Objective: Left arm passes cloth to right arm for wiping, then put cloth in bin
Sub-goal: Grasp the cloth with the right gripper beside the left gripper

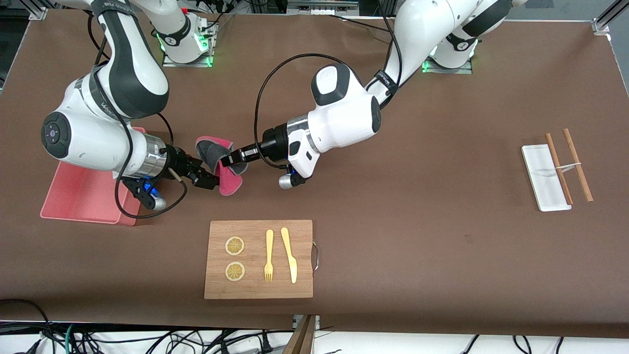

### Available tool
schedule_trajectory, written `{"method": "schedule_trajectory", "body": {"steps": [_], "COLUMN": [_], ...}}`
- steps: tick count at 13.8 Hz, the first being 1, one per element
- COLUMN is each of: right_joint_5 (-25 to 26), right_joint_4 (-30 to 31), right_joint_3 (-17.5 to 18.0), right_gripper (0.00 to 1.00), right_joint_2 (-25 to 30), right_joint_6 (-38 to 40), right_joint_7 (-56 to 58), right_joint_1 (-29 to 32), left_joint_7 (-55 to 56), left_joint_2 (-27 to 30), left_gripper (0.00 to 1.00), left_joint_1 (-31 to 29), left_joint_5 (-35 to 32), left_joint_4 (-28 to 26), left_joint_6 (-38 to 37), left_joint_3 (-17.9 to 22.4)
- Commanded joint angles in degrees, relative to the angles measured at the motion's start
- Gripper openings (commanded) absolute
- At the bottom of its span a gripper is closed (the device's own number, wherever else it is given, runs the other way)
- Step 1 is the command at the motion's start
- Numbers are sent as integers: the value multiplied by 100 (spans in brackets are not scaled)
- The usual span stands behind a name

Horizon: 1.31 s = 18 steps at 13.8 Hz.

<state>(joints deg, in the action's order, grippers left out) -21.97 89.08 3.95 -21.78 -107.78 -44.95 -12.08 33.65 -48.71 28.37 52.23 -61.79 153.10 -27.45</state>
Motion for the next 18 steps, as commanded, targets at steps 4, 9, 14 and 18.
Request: {"method": "schedule_trajectory", "body": {"steps": [4,9,14,18], "right_joint_5": [-387,-395,-404,-395], "right_joint_4": [-13,-13,-13,-22], "right_joint_3": [-17,-17,-17,-17], "right_gripper": [59,3,0,0], "right_joint_2": [-37,-64,-64,-72], "right_joint_6": [-7,55,29,2], "right_joint_7": [-49,31,4,13], "right_joint_1": [-57,-57,-101,-101], "left_joint_7": [-8,-8,-8,-8], "left_joint_2": [-94,-94,-94,-94], "left_gripper": [0,0,28,83], "left_joint_1": [63,63,45,10], "left_joint_5": [155,155,155,155], "left_joint_4": [212,212,212,212], "left_joint_6": [10,10,1,10], "left_joint_3": [38,47,38,47]}}
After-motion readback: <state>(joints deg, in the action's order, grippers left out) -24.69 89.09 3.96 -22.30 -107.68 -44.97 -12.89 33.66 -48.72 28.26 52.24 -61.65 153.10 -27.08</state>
